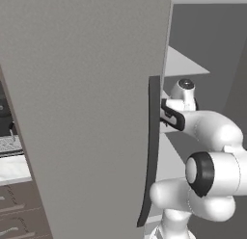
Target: Take the lime, mushroom, and fish from the freezer and place them in the bowl on the counter.
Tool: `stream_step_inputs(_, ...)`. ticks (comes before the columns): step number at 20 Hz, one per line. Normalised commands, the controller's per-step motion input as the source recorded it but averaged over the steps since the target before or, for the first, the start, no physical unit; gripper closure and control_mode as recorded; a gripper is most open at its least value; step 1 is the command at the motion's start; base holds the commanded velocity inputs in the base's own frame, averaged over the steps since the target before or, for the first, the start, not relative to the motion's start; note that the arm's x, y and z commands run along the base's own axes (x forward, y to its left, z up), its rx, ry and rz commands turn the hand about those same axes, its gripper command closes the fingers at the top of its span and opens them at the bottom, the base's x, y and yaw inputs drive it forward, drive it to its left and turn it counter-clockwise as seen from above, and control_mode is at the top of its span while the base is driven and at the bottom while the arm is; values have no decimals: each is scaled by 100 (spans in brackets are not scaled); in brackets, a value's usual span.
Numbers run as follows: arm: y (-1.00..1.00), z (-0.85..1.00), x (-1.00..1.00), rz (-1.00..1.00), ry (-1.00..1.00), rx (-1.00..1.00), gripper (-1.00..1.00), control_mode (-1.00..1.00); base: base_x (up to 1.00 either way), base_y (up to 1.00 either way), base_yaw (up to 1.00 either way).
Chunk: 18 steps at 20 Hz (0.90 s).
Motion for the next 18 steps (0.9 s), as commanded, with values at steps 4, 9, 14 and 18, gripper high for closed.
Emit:
stream_step_inputs(4,0,-27,20,0,0,0,-100,-100,0,0,0)
stream_step_inputs(9,0,-21,21,0,0,0,-100,-100,0,0,0)
stream_step_inputs(14,0,-15,25,0,0,0,-100,-100,0,0,0)
stream_step_inputs(18,0,-8,32,0,0,0,-100,-100,0,0,0)
